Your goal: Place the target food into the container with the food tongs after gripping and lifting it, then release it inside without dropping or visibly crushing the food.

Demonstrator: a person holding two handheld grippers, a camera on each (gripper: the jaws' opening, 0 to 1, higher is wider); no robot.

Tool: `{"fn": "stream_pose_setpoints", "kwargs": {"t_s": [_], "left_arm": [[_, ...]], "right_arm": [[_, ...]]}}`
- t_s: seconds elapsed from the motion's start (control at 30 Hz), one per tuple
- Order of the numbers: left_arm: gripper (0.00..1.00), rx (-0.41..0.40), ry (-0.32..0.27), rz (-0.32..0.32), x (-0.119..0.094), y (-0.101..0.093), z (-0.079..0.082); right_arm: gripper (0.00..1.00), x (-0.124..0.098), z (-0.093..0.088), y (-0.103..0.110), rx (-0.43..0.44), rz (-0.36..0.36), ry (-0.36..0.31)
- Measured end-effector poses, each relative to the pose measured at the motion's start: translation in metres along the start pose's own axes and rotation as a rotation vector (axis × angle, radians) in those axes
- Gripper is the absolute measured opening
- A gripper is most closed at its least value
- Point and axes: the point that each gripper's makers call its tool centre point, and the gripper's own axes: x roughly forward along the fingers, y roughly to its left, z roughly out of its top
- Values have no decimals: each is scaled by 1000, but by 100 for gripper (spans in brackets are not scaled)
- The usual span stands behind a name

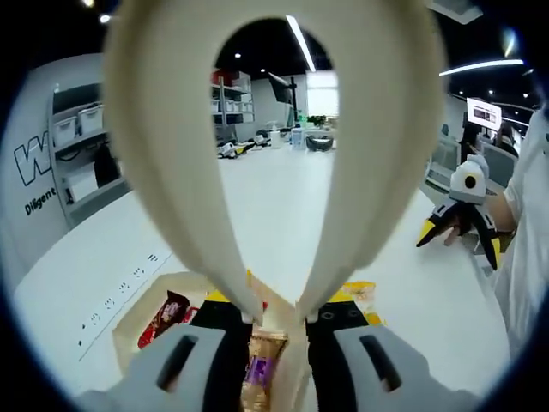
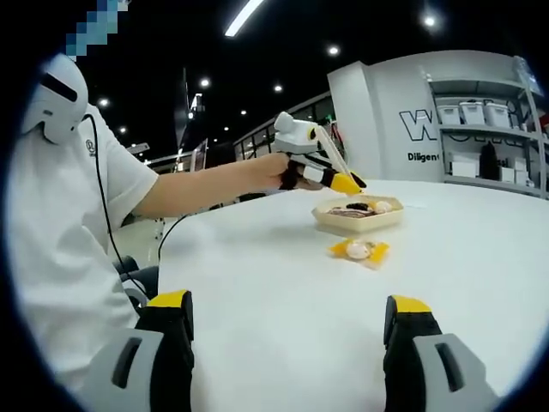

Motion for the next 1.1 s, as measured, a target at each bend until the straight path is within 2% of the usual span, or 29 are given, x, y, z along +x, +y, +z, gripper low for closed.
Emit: {"fn": "stream_pose_setpoints", "kwargs": {"t_s": [0.1,0.33,0.63,0.9,1.1], "left_arm": [[23,13,15,-4,-2,-11,-5],[23,24,8,-21,-9,-30,-7],[24,38,18,-43,-4,-52,-18],[24,51,22,-65,5,-67,-20],[25,58,21,-77,12,-70,-20]], "right_arm": [[93,1,2,3,-5,5,0],[93,3,3,7,-14,11,3],[93,5,3,13,-18,19,5],[93,5,2,14,-23,20,7],[93,4,3,16,-29,16,9]]}}
